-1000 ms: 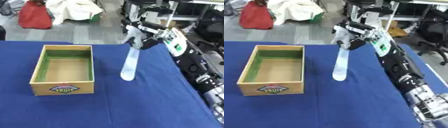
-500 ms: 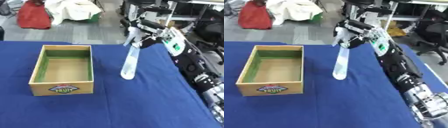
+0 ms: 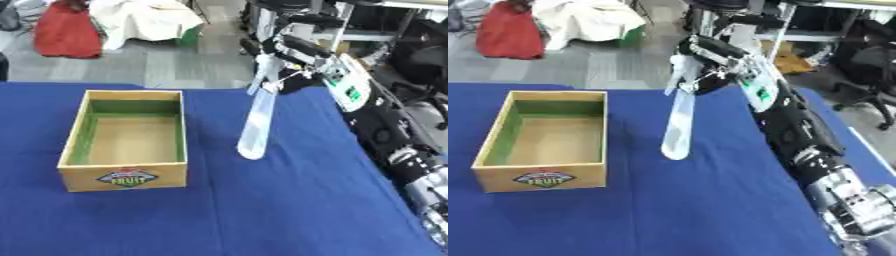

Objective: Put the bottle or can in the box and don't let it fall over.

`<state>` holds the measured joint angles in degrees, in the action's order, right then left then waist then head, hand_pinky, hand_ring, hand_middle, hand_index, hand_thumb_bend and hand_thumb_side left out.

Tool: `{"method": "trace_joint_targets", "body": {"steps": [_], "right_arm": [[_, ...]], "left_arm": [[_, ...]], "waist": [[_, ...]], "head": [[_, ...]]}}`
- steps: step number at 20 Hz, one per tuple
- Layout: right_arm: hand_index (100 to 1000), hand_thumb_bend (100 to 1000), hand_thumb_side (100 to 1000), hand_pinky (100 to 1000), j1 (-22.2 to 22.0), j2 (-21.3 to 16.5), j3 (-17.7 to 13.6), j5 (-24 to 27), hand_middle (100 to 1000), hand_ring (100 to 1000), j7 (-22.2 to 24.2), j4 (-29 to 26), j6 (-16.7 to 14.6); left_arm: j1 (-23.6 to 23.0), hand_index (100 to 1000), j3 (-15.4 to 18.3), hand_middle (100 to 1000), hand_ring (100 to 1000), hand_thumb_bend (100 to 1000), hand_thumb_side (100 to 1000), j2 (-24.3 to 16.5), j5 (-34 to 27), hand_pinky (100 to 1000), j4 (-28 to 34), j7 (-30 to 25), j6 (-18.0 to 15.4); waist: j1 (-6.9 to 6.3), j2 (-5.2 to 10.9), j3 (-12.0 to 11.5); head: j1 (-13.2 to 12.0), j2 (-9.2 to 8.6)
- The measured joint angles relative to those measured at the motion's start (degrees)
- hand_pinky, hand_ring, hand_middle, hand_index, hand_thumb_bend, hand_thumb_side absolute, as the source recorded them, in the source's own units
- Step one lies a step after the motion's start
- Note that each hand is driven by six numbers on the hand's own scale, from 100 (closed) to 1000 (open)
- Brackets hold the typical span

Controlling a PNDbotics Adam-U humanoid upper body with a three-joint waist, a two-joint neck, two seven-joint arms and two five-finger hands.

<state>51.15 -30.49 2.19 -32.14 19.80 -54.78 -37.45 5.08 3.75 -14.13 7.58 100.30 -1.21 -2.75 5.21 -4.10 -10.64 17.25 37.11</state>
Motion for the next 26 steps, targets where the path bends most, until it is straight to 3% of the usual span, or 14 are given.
{"method": "trace_joint_targets", "body": {"steps": [3, 6, 13, 26], "right_arm": [[315, 100, 203, 100, 0.0, 0.0, 0.0, -0.1, 370, 370, -2.0, -0.7, 0.0], [267, 100, 148, 100, -0.3, 0.0, 0.0, -0.1, 317, 309, -4.6, -1.6, -0.1], [237, 100, 108, 100, -0.3, -0.2, 0.9, -1.5, 284, 275, -8.0, -3.6, -1.0], [195, 100, 100, 100, 0.6, -1.2, 2.0, -0.9, 228, 226, -9.0, -8.0, -1.9]], "left_arm": [[0.0, 869, 0.0, 523, 570, 305, 757, 0.0, 0.0, 679, 0.0, 0.0, 0.0], [0.0, 870, 0.0, 522, 569, 302, 757, 0.0, 0.0, 679, 0.0, 0.0, 0.0], [0.0, 870, 0.0, 521, 567, 303, 756, 0.0, 0.0, 679, 0.0, 0.0, 0.0], [0.1, 869, 0.0, 520, 565, 304, 756, 0.0, 0.0, 678, 0.0, 0.1, 0.0]], "waist": [[0.05, 0.00, 0.0], [0.14, 0.00, 0.0], [0.18, 0.00, -0.1], [0.33, 0.04, -0.8]], "head": [[0.0, -0.01], [0.0, -0.01], [0.2, -0.03], [0.5, -0.46]]}}
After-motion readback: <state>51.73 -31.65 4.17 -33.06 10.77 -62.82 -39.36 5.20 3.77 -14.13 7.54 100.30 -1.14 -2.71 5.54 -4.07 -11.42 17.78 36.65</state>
